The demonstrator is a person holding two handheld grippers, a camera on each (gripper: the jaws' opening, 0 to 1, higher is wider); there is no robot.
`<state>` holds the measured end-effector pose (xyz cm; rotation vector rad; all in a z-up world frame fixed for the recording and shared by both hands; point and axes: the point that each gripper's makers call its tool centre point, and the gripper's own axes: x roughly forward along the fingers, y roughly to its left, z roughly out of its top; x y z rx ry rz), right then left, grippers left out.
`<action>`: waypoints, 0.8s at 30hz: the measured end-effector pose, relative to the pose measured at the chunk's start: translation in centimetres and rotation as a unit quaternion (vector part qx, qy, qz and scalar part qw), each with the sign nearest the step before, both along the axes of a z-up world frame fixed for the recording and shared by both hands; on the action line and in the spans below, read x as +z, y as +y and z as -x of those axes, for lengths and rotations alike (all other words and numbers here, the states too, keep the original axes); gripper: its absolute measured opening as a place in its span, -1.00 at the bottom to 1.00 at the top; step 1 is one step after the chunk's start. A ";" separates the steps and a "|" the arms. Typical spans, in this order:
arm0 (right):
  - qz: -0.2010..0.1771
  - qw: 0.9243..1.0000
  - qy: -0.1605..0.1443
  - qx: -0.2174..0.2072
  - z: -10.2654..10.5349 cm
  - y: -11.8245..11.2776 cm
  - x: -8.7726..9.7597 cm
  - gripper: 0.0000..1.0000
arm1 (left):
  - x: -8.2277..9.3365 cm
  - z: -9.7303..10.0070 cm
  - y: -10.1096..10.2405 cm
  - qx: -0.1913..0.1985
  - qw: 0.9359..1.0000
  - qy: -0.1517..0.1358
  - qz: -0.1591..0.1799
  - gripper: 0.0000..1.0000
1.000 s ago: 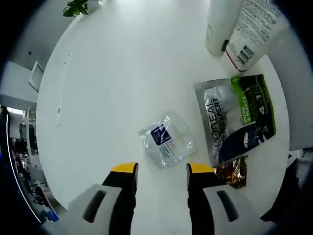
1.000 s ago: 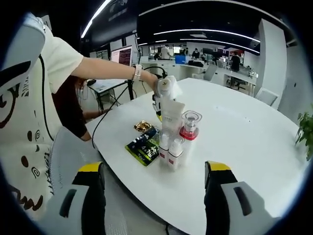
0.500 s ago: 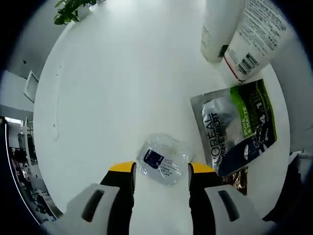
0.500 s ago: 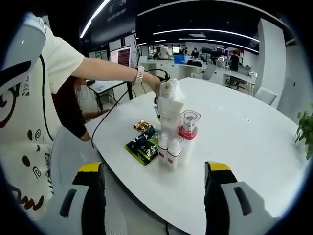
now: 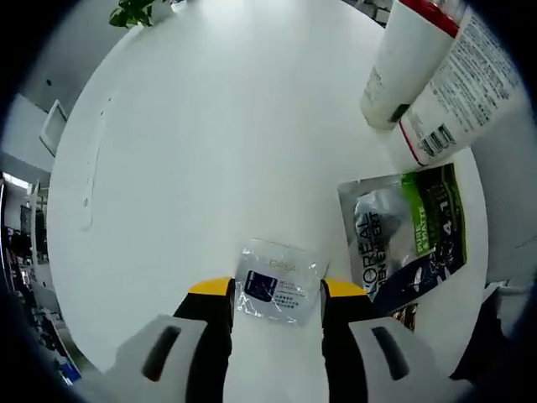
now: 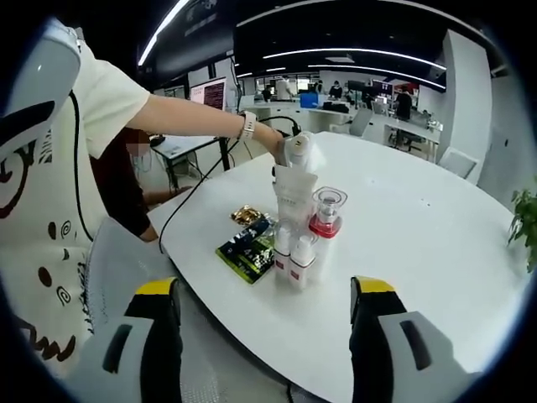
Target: Arrange the skincare products in the storage area until every visible bottle or jar stands upright without overlapping.
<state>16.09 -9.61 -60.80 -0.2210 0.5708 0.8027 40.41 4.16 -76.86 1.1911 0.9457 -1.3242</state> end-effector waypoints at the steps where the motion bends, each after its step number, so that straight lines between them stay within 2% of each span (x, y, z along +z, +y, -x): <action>1: 0.000 1.000 0.000 -0.001 0.0 -0.1 0.0 0.66 | 0.0 0.0 0.0 0.000 1.000 0.000 0.001 -0.23; 5: 0.000 1.000 0.002 -0.003 0.0 -0.2 -0.1 0.66 | 0.0 -0.2 -0.1 -0.002 1.000 0.003 0.004 -0.16; 7: 0.000 1.000 0.003 -0.004 0.0 -0.2 -0.1 0.66 | 0.0 -0.2 -0.1 -0.007 1.000 0.009 0.003 -0.19; 14: -0.001 1.000 0.005 -0.005 0.0 -0.2 -0.2 0.65 | -0.1 0.4 0.1 0.013 0.999 0.033 0.000 -0.24; 16: 0.001 1.000 0.006 -0.007 -0.1 -0.3 -0.2 0.65 | -0.1 0.6 0.2 0.028 0.999 0.037 -0.001 -0.24; 18: 0.001 1.000 0.008 -0.006 0.0 -0.3 -0.3 0.65 | -0.1 0.5 0.5 0.064 0.997 0.040 -0.006 -0.24; 19: 0.001 1.000 0.008 -0.006 0.0 -0.3 -0.3 0.65 | -0.1 0.6 0.5 0.056 0.998 0.039 -0.005 -0.25; 24: 0.000 1.000 0.006 -0.002 0.0 0.0 -0.2 0.65 | 0.1 1.2 0.5 0.096 0.995 0.039 -0.014 -0.25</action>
